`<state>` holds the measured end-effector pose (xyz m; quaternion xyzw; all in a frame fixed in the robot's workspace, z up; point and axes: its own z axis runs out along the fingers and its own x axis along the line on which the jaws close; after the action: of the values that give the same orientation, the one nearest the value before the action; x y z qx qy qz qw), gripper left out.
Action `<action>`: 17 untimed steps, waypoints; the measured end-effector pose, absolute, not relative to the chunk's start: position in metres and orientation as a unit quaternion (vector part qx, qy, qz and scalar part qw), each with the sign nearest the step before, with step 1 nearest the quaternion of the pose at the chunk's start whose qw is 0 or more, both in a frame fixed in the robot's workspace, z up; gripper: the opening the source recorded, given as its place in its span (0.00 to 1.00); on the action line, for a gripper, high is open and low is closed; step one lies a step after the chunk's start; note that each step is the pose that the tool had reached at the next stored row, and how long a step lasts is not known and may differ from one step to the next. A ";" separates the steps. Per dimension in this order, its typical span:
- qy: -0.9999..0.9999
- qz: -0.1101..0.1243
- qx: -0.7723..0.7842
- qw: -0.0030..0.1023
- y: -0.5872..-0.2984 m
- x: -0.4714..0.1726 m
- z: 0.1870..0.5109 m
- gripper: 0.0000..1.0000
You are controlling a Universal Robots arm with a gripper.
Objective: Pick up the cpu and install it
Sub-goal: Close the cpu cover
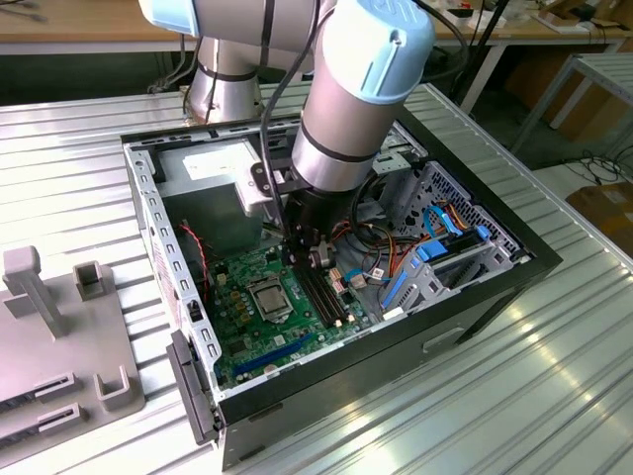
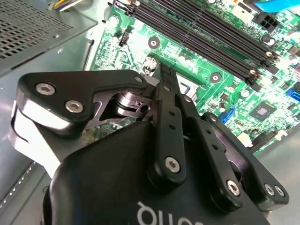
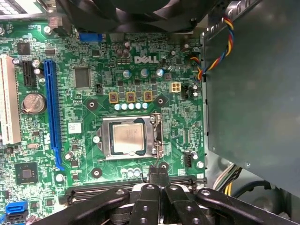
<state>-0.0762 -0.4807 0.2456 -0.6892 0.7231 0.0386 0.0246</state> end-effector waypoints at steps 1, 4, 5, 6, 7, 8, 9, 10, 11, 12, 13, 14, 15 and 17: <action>0.723 0.039 -0.689 0.025 -0.482 -0.076 0.245 0.11; 0.723 0.039 -0.689 0.024 -0.485 -0.076 0.244 0.11; 0.723 0.039 -0.689 0.025 -0.486 -0.076 0.244 0.11; 0.723 0.039 -0.689 0.025 -0.487 -0.076 0.244 0.11; 0.723 0.039 -0.689 0.025 -0.487 -0.076 0.243 0.11; 0.723 0.039 -0.689 0.025 -0.487 -0.076 0.243 0.11; 0.723 0.039 -0.689 0.024 -0.487 -0.076 0.243 0.11; 0.723 0.039 -0.689 0.024 -0.488 -0.076 0.243 0.11; 0.723 0.039 -0.689 0.025 -0.488 -0.076 0.243 0.11; 0.723 0.039 -0.689 0.024 -0.488 -0.076 0.242 0.11; 0.723 0.039 -0.689 0.025 -0.488 -0.076 0.242 0.11; 0.723 0.039 -0.689 0.025 -0.488 -0.076 0.242 0.11; 0.723 0.039 -0.689 0.025 -0.488 -0.077 0.242 0.11; 0.723 0.039 -0.689 0.025 -0.488 -0.077 0.242 0.11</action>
<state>-0.0774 -0.4884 0.2421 -0.6894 0.7230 0.0386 0.0245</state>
